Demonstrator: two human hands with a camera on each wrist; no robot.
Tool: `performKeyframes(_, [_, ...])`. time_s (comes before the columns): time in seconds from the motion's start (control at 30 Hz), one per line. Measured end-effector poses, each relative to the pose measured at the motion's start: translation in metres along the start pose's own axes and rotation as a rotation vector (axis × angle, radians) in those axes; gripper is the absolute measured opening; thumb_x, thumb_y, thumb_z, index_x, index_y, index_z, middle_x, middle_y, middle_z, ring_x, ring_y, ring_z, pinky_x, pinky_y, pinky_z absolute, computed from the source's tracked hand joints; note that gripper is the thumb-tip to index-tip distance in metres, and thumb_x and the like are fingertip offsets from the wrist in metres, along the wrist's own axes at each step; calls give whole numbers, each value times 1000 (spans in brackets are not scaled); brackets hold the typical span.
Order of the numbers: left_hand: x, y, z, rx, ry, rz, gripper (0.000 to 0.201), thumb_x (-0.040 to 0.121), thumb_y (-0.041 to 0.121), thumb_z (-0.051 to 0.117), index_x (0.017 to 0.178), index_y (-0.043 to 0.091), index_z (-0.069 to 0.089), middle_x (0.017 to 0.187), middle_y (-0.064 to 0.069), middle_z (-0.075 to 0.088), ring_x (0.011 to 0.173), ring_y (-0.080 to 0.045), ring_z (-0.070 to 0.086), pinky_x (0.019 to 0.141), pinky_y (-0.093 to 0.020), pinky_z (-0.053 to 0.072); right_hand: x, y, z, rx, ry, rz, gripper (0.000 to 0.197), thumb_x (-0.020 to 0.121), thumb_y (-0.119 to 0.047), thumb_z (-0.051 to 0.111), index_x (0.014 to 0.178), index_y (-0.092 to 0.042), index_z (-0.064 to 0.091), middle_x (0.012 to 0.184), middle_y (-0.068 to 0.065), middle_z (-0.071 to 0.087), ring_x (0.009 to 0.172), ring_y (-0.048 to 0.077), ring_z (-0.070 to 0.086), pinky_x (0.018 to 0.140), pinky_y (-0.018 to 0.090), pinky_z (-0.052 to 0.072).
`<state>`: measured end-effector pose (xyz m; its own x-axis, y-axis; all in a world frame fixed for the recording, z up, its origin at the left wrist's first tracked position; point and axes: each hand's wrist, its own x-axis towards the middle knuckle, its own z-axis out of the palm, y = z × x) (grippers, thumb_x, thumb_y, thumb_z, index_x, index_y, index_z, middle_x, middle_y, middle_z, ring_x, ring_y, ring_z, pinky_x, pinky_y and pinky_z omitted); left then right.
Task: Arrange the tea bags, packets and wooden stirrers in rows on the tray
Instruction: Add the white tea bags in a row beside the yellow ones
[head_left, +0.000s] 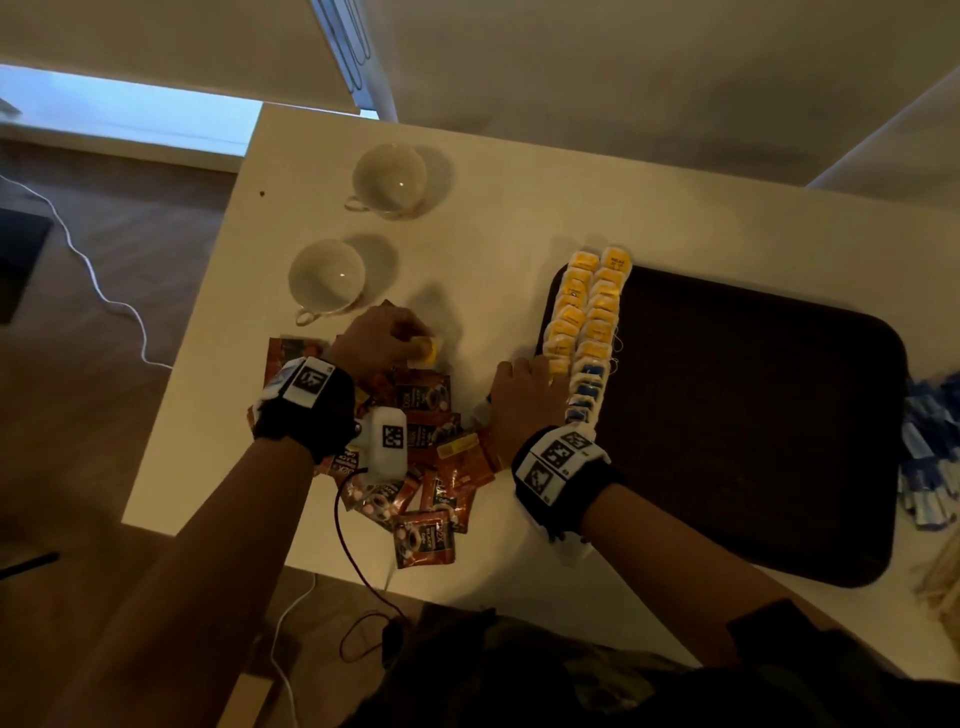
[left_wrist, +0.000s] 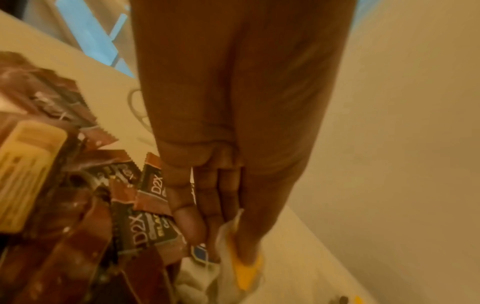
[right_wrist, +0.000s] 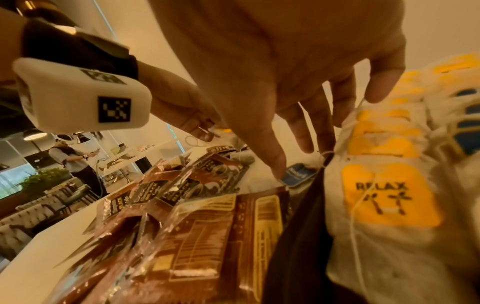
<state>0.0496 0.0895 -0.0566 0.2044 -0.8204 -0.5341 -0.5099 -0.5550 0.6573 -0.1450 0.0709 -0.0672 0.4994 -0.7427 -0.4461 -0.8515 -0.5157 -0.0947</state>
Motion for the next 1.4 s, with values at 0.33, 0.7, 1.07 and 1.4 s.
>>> performKeyframes(0.33, [24,2,11,359,37,-79,29,81,12,64,109,8,60,108,-12,62,101,-26,57,71,-27,40,10,-11,3,27,-33,139,20,92,-12,44,107,-7,55,111,11,60,114,31,48,94,41,36])
performKeyframes(0.7, [32,7,14,516,9,-197,22,79,20,66,94,4,70,94,-16,70,84,-30,65,73,-37,55,-8,27,-13,670,133,12,19,86,-26,64,93,-8,62,96,8,61,94,24,55,75,30,41])
performKeyframes(1.07, [25,14,27,452,50,-54,13,79,10,68,89,4,62,100,-15,65,95,-28,59,71,-28,42,-61,98,-32,1400,-10,189,13,86,-9,64,97,-16,62,98,0,67,89,10,64,78,22,55])
performKeyframes(1.4, [18,0,35,487,77,-42,23,83,20,67,93,2,58,99,-16,59,83,-23,49,68,-31,36,-89,123,-26,1392,-14,163,12,88,-11,60,88,-23,58,94,-4,63,87,10,63,73,22,52])
